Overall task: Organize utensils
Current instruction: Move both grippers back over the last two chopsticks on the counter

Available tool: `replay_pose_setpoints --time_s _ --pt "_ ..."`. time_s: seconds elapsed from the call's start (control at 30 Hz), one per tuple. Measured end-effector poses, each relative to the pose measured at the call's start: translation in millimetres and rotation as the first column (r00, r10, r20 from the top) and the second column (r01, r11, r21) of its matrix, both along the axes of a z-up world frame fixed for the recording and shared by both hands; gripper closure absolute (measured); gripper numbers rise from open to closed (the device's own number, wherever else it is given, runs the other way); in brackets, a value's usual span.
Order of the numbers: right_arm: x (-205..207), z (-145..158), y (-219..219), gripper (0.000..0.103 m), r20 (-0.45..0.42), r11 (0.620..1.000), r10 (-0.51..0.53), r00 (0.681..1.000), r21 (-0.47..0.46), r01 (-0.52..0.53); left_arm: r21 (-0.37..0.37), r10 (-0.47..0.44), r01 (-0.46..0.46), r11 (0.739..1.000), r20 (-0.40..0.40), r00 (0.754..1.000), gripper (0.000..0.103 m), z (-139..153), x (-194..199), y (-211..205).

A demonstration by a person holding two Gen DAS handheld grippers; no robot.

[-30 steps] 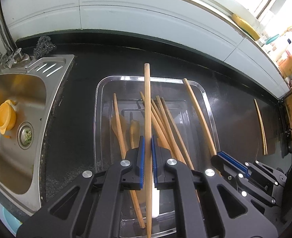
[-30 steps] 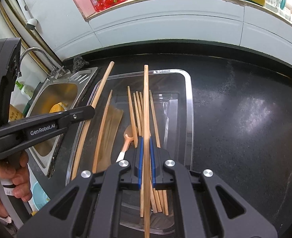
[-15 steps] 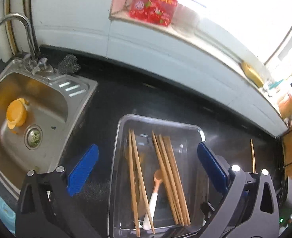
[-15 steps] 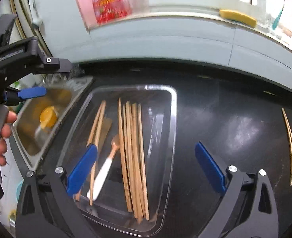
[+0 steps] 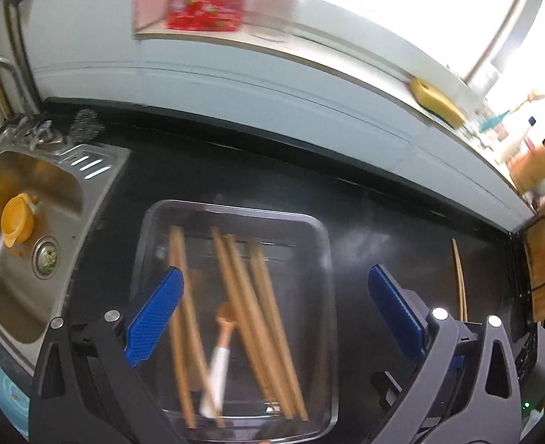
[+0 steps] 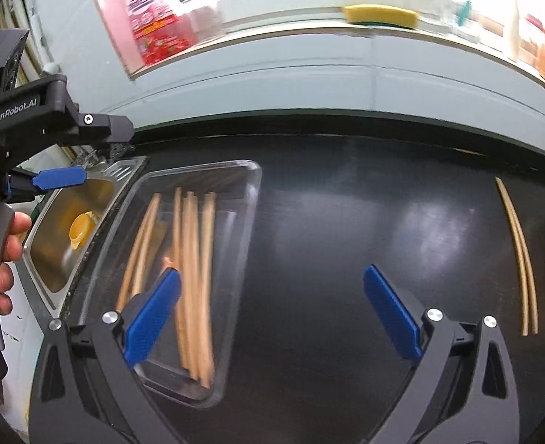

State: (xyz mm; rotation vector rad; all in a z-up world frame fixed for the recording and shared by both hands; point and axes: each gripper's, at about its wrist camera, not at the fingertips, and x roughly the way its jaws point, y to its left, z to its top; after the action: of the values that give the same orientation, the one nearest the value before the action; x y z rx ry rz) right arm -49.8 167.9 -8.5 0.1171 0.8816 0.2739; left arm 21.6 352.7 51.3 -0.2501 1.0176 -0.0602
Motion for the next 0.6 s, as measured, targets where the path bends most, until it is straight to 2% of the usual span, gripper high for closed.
replay_pose_setpoints --time_s 0.23,0.47,0.6 --pt "-9 -7 -93 0.007 -0.030 0.998 -0.055 0.998 -0.005 0.055 -0.001 -0.039 0.039 0.999 -0.009 0.999 0.006 -1 4 -87" --pt "-20 -18 -206 0.007 -0.055 0.987 -0.161 0.985 0.010 0.162 0.005 -0.116 0.116 0.993 -0.034 0.993 0.006 -13 1 -205" --pt "-24 -24 -261 0.007 -0.060 0.980 -0.200 0.978 -0.004 0.201 0.015 -0.142 0.143 0.990 -0.044 0.989 0.006 -21 -2 -258"
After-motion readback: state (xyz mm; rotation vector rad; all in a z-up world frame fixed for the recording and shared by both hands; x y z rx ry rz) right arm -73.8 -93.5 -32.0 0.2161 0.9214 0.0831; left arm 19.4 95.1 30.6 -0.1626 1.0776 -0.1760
